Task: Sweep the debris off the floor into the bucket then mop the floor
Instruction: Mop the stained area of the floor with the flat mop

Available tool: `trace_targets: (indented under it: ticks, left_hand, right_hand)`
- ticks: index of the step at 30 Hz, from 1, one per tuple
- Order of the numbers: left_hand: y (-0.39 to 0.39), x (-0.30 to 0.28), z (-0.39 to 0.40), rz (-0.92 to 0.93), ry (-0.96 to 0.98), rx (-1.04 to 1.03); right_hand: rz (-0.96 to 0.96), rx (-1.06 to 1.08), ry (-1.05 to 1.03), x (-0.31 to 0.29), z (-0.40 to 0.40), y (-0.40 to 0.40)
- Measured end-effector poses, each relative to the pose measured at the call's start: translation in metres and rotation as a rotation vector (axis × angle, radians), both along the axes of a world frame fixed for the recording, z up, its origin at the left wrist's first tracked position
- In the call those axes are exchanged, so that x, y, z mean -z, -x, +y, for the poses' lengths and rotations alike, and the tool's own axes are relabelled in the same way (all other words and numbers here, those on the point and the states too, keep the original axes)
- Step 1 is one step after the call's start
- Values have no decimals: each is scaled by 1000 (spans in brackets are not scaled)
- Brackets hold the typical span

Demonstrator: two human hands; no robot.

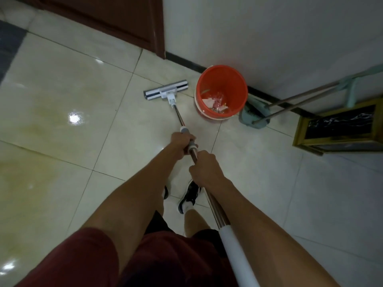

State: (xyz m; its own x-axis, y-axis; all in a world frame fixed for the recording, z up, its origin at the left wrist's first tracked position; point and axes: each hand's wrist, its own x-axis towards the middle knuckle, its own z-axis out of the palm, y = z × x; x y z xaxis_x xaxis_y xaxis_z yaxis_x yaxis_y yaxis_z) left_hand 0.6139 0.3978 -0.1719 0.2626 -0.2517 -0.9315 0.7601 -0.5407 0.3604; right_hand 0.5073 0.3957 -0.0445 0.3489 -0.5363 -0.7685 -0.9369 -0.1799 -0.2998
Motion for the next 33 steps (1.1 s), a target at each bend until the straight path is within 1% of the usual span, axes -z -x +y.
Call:
trace_targets:
  ticks: [3,8,15,19,25,30,33]
  left_hand:
    - [1,-2,5,-3,12,-52]
    - [-14,-15,21,-59,16,-180]
    - [-33,-35,80,-189,-10,-371]
    - [-30,-41,132,-215,-40,-517]
    - [-17,-39,221,-194,-106,-740]
    - [-1,-29,307,-134,-149,-979]
    - [9,-23,371,-116,-196,-1055]
  right_hand:
    - [-21,-88,6,-3,-4,7]
    - [-116,-258,24,-2,-4,0]
    - [-217,-491,55,-1,26,-19]
    - [-238,-605,26,2,62,-21]
    - [-229,-879,22,-2,126,-28]
    - [-194,-1130,53,-3,199,-29]
    - [-162,-1226,25,-1,256,-33]
